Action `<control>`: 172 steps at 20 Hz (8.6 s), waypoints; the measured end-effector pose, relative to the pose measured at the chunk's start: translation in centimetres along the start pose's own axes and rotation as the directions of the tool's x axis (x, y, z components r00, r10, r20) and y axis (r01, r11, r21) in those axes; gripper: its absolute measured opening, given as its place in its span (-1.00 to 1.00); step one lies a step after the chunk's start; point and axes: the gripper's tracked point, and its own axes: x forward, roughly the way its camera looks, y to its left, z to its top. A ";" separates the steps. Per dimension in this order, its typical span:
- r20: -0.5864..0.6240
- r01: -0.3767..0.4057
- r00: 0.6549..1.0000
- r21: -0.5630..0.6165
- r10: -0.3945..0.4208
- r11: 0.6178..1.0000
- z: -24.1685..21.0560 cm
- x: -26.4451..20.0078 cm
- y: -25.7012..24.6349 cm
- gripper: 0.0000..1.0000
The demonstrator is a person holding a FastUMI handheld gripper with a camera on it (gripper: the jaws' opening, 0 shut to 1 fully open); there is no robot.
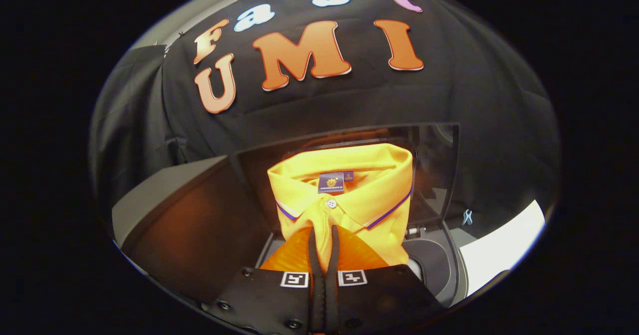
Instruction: Put the clothes into the washing machine and then close the washing machine lid.
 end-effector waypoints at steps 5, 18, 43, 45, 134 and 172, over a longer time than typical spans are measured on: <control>-0.110 0.056 0.992 -0.008 -0.057 0.998 -6.0 3.6 -3.0 -0.84; -0.335 0.126 0.936 0.040 -0.106 0.991 -14.4 8.0 -5.1 -0.84; -0.524 0.219 0.841 0.098 -0.137 0.971 -17.9 8.8 -5.8 1.00; -0.500 0.212 0.855 0.100 -0.135 0.972 -17.3 8.4 -5.5 1.00; 0.151 0.248 0.959 -0.035 -0.241 0.968 6.3 -4.8 -0.9 0.95; 0.489 0.116 0.869 -0.039 -0.082 0.992 27.7 -24.5 1.8 0.95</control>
